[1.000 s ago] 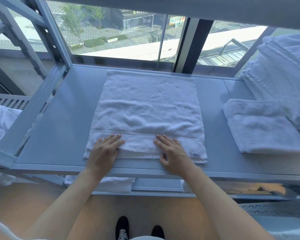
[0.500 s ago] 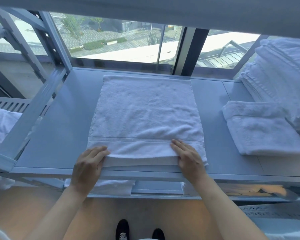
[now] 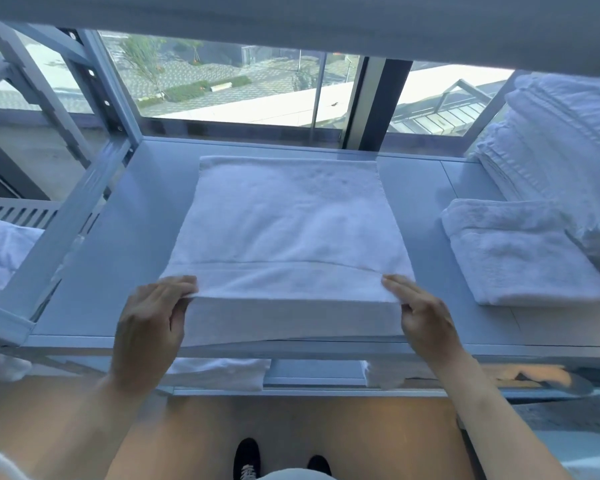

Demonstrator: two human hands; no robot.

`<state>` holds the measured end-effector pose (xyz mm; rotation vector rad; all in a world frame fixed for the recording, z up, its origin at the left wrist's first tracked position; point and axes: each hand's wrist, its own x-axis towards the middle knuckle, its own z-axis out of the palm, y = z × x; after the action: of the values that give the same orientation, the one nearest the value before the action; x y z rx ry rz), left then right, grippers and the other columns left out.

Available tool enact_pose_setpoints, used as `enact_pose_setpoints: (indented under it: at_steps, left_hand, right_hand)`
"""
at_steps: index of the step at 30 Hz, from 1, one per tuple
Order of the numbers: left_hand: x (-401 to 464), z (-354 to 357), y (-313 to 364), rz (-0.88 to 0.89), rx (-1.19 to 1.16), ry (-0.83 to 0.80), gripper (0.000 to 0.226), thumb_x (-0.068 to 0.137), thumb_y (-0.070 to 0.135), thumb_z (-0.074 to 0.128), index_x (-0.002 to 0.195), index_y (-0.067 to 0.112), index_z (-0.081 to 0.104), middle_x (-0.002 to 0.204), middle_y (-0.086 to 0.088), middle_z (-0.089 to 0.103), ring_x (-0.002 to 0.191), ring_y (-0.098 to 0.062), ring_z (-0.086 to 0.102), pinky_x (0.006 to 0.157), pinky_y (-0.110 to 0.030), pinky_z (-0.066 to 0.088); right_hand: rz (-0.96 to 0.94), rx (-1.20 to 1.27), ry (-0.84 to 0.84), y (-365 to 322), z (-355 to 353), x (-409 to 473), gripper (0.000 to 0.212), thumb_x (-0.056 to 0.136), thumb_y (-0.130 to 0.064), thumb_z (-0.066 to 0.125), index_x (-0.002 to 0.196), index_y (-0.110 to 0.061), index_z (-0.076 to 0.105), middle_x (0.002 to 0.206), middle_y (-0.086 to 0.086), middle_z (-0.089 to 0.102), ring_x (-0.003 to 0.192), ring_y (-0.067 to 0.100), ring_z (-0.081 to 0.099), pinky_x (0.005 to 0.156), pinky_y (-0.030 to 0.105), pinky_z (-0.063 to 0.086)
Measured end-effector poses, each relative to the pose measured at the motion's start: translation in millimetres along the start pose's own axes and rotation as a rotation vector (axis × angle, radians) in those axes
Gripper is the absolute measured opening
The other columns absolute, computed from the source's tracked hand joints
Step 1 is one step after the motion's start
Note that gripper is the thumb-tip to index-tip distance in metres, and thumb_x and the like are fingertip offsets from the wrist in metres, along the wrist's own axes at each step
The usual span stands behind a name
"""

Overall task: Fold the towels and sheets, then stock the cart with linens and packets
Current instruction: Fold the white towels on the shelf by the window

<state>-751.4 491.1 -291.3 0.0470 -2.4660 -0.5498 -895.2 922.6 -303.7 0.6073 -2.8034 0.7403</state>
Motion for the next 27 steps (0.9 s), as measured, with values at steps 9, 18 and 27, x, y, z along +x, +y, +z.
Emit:
enact_pose_setpoints:
  at_steps: [9, 18, 27]
  left_hand:
    - [-78, 33, -4, -0.045, -0.079, -0.163, 0.025, 0.102, 0.016, 0.048, 0.104, 0.011, 0.072, 0.138, 0.002, 0.065, 0.136, -0.019, 0.055, 0.104, -0.054, 0.049]
    - [-68, 16, 6, -0.104, -0.005, -0.196, 0.024, 0.097, 0.029, 0.051, 0.082, 0.019, 0.066, 0.126, 0.005, 0.07, 0.122, -0.022, 0.063, 0.1, -0.045, 0.048]
    - [56, 105, 36, -0.04, 0.172, -0.642, 0.061, 0.104, 0.049, 0.045, 0.158, 0.024, 0.034, 0.168, -0.002, 0.024, 0.155, -0.025, 0.023, 0.118, -0.057, 0.027]
  right_hand:
    - [0.038, 0.02, -0.136, 17, 18, -32, 0.073, 0.079, 0.029, 0.047, 0.136, -0.011, 0.066, 0.148, -0.002, 0.056, 0.145, 0.019, 0.045, 0.119, 0.035, 0.038]
    - [-0.132, -0.148, -0.049, 6, 2, -52, 0.055, 0.074, -0.009, 0.038, 0.112, -0.013, 0.077, 0.134, 0.0, 0.069, 0.13, 0.026, 0.061, 0.103, 0.051, 0.047]
    - [-0.193, -0.077, -0.424, -122, 94, 77, 0.069, 0.102, -0.045, 0.046, 0.164, -0.027, 0.02, 0.173, -0.008, 0.006, 0.159, 0.017, 0.005, 0.124, 0.045, 0.01]
